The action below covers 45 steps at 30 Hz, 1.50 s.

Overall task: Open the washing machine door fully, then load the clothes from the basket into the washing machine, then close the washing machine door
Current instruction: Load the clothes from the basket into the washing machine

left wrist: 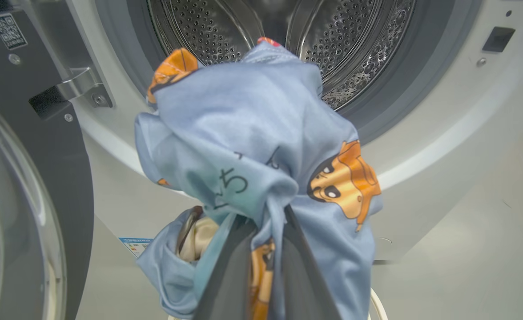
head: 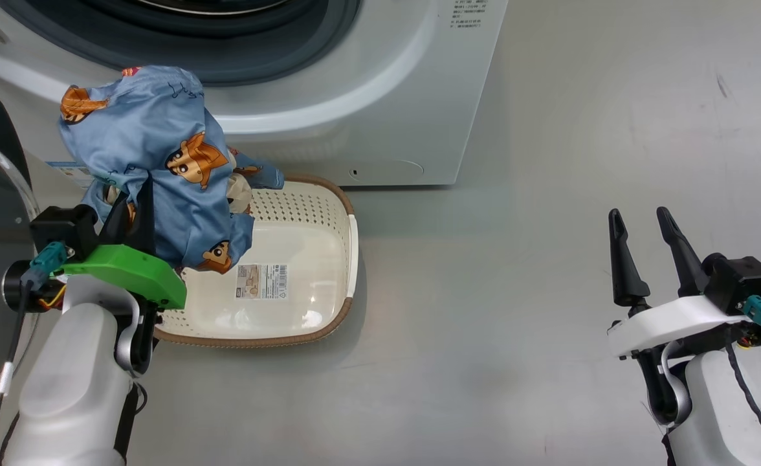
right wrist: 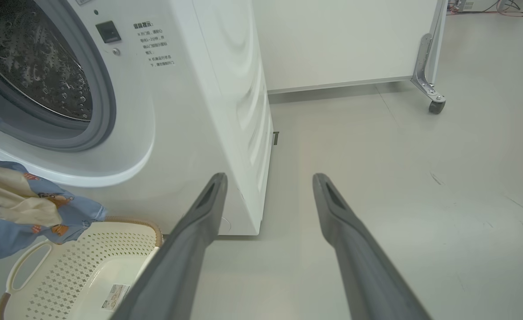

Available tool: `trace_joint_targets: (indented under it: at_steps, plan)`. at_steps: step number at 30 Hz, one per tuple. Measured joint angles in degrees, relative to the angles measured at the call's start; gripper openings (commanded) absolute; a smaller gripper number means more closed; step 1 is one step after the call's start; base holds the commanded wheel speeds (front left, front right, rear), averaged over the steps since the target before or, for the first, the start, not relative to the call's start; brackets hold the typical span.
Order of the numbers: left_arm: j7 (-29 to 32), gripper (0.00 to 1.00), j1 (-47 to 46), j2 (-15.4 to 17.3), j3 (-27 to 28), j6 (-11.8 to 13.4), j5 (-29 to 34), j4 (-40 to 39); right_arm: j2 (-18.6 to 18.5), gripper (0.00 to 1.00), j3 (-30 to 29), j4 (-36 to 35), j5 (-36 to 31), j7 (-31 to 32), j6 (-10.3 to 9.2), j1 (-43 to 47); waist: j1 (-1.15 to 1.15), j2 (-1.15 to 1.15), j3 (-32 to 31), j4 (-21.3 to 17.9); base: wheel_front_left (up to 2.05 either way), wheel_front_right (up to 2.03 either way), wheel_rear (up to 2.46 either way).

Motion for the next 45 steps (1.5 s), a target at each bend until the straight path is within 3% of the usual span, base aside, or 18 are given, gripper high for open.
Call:
trace_joint_targets:
  at_steps: [23,45]
  plan:
    - [0.0,0.00,16.6,-0.2,6.3,3.0,6.5,-13.7,-0.3,1.00,2.0,1.5,1.2,0.0,0.00,6.9,0.00,0.00,-12.1,0.9,0.00,0.00,0.00]
    - [0.0,0.00,23.2,-3.0,8.6,3.3,8.6,-19.5,0.1,1.00,1.8,0.2,2.1,0.0,0.00,8.1,0.00,0.00,-12.5,-1.1,0.00,0.00,0.00]
